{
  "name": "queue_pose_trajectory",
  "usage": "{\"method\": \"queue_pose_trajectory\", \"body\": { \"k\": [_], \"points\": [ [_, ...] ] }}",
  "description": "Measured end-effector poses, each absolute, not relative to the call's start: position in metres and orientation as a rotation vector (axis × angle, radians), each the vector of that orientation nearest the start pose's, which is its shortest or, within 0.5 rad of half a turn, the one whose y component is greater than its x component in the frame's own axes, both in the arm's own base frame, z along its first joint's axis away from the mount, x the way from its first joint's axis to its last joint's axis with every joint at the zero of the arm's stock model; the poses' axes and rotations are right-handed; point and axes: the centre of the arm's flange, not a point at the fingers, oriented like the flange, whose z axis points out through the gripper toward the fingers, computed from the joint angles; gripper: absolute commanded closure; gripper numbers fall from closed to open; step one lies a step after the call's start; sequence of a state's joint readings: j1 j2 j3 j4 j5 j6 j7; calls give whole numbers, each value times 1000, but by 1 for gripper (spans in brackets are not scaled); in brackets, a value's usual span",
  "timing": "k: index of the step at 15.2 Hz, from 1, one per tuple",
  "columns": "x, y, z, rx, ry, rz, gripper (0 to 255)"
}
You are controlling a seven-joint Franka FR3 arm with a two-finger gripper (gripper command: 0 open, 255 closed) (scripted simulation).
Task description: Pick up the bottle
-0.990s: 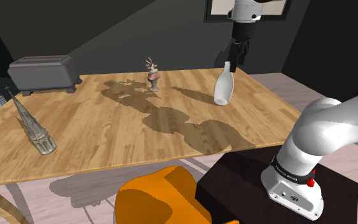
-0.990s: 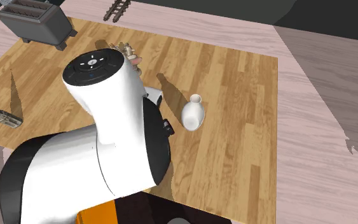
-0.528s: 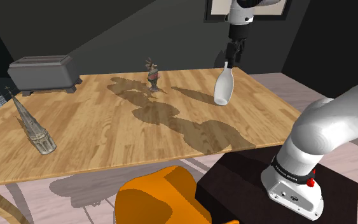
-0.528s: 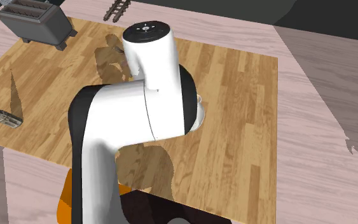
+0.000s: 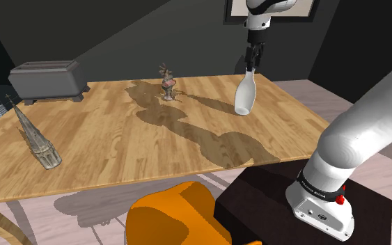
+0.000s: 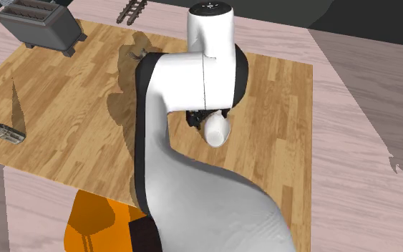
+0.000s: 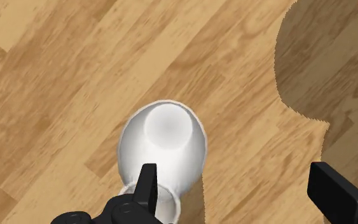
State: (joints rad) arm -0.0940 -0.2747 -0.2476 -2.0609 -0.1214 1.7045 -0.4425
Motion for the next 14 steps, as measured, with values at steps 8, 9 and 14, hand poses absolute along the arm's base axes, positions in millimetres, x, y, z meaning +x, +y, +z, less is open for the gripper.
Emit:
{"method": "queue_pose_trajectory", "body": {
  "k": [8, 9, 14],
  "points": [
    [469, -226, 510, -3142, -209, 193, 0],
    [470, -225, 505, -3142, -209, 193, 0],
    [469, -225, 487, -3142, -209, 193, 255]
  ]
}}
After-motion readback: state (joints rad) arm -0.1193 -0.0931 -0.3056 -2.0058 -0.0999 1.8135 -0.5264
